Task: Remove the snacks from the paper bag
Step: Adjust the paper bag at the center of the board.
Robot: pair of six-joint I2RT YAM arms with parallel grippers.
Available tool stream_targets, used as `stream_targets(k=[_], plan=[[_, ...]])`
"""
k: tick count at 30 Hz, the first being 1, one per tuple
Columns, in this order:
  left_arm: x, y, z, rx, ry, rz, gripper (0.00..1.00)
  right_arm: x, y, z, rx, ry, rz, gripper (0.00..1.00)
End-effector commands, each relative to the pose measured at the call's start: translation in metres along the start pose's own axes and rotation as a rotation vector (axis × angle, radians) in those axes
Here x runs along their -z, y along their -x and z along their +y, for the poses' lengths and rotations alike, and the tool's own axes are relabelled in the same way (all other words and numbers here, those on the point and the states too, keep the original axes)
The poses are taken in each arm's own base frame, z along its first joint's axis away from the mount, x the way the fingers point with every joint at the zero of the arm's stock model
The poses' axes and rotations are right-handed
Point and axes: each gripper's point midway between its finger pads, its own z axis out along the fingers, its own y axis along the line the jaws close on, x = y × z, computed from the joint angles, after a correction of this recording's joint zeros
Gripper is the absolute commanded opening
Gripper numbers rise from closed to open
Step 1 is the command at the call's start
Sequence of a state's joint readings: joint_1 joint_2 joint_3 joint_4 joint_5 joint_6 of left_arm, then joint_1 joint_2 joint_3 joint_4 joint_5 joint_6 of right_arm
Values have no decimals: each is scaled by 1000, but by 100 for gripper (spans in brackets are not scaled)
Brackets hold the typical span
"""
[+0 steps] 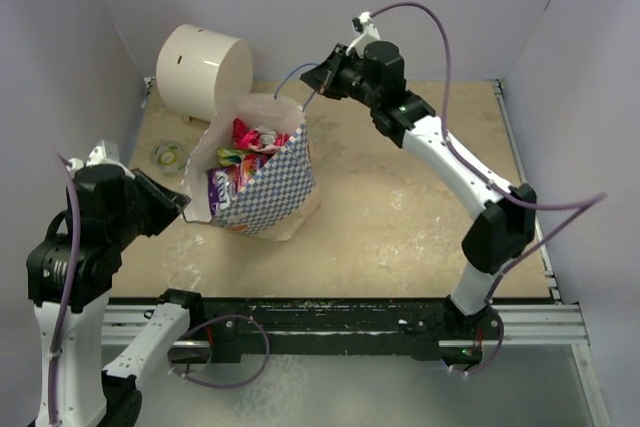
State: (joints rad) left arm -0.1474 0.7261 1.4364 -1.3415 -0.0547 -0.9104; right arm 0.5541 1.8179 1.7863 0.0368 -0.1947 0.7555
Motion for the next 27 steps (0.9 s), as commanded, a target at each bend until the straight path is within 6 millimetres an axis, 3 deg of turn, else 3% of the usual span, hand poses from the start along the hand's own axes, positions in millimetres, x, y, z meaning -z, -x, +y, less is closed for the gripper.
stream_targets(k=[1, 3, 7, 13, 17, 20, 25, 27], plan=[[-13, 20, -39, -72, -100, -8, 24, 59, 44, 21, 84, -13, -165, 0], [-17, 23, -47, -84, -112, 5, 33, 77, 39, 12, 77, -65, -172, 0], [-26, 25, -51, -104, -103, 21, 73, 116, 38, 3, 73, -143, -195, 0], [-34, 35, -52, -247, -60, 38, 99, 157, 39, -14, 111, -259, -228, 0], [-50, 54, -33, -351, 133, 55, 99, 169, 41, -15, 137, -289, -219, 0], [-62, 71, -34, -410, 186, 30, 99, 179, 48, -15, 166, -313, -241, 0], [-82, 88, -30, -392, 251, 25, 100, 196, 63, -22, 236, -389, -291, 0], [-90, 90, -26, -372, 279, 42, 94, 202, 67, -24, 262, -409, -305, 0]])
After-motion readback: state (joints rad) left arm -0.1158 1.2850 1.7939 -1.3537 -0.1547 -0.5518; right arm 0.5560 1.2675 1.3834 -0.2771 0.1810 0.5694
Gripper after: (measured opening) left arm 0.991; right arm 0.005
